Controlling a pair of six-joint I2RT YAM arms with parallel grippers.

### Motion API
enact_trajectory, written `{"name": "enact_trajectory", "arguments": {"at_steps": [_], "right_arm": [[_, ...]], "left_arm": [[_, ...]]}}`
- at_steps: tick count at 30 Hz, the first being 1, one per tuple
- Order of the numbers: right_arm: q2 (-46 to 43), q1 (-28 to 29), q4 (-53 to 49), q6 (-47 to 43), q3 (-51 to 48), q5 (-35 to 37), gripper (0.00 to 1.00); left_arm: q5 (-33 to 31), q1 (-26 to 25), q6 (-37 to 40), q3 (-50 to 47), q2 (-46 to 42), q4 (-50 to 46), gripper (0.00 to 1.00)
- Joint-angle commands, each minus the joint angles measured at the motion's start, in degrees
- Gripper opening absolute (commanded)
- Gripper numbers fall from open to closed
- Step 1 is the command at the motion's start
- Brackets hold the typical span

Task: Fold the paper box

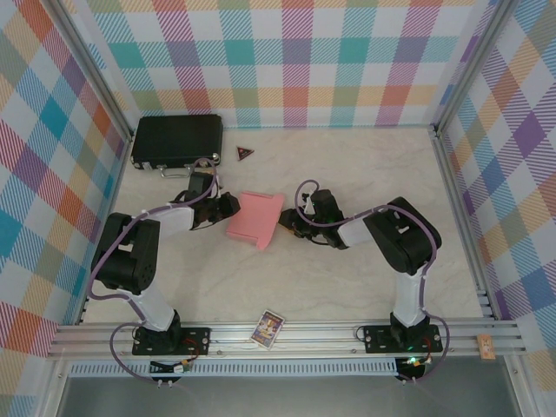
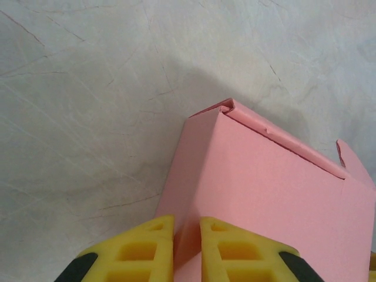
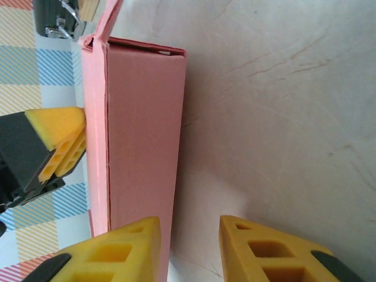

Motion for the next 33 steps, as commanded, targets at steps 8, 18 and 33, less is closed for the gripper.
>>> {"name": "enact_trajectory", "arguments": {"at_steps": [8, 18, 33], "right_arm": [[-1.0, 1.2, 12.7, 1.4, -2.4, -4.5, 0.31], [-7.5, 1.1, -2.4, -1.3, -5.9, 4.9, 0.32], [-15.8, 0.2, -13.2, -11.9, -5.7, 1.7, 0.59]], "left_arm": [[9.6, -0.1, -9.5, -6.2, 1.6, 3.4, 0.17], [4.6, 0.0, -7.4, -5.6, -3.9, -2.9, 0.18], [3.2, 0.0, -2.3, -3.9, -9.8, -7.1, 0.39]]}}
